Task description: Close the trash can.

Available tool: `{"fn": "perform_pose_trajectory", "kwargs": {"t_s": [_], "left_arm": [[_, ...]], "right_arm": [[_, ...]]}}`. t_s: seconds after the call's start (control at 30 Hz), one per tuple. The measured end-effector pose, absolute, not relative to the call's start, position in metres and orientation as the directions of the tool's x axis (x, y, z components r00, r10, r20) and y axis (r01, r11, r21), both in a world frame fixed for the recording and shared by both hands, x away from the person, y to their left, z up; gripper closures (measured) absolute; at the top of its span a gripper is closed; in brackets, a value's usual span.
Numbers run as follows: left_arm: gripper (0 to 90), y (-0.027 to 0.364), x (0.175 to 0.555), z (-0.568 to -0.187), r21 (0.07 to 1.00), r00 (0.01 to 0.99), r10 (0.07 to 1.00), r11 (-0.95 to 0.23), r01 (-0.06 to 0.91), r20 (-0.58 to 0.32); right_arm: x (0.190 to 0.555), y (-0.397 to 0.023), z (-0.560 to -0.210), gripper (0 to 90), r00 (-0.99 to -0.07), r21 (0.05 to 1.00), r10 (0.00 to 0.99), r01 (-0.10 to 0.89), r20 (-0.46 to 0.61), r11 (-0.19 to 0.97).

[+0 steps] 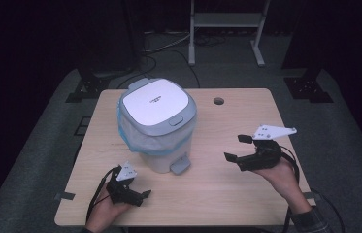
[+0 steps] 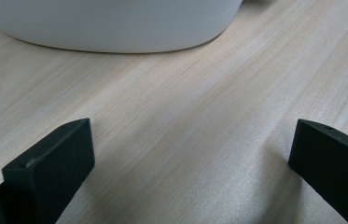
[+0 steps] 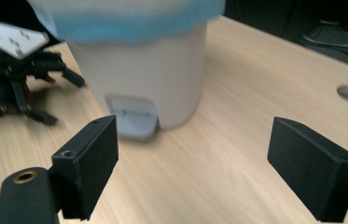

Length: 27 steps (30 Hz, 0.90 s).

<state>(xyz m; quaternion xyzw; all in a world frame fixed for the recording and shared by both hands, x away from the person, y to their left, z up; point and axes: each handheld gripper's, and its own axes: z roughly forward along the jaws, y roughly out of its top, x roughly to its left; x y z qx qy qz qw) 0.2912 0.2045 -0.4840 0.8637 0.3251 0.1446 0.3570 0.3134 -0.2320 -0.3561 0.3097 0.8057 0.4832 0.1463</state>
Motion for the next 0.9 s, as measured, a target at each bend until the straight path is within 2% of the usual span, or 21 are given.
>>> {"fn": "perform_pose_trajectory", "kwargs": {"t_s": [0.43,0.73,0.9], "left_arm": [[0.0,0.205,0.291,-0.484,0.713,0.745,0.667,-0.531,0.458,0.017],[0.0,0.205,0.29,-0.484,0.713,0.744,0.668,-0.53,0.459,0.017],[0.0,0.205,0.29,-0.484,0.712,0.743,0.67,-0.529,0.461,0.017]], "right_arm": [[0.299,-0.26,-0.415,14.0,-0.73,0.808,0.677,0.454,0.095,0.376],[0.292,-0.269,-0.458,13.2,-0.695,0.722,0.713,0.54,0.093,0.432],[0.292,-0.272,-0.471,13.0,-0.677,0.696,0.731,0.566,0.087,0.442]]}}
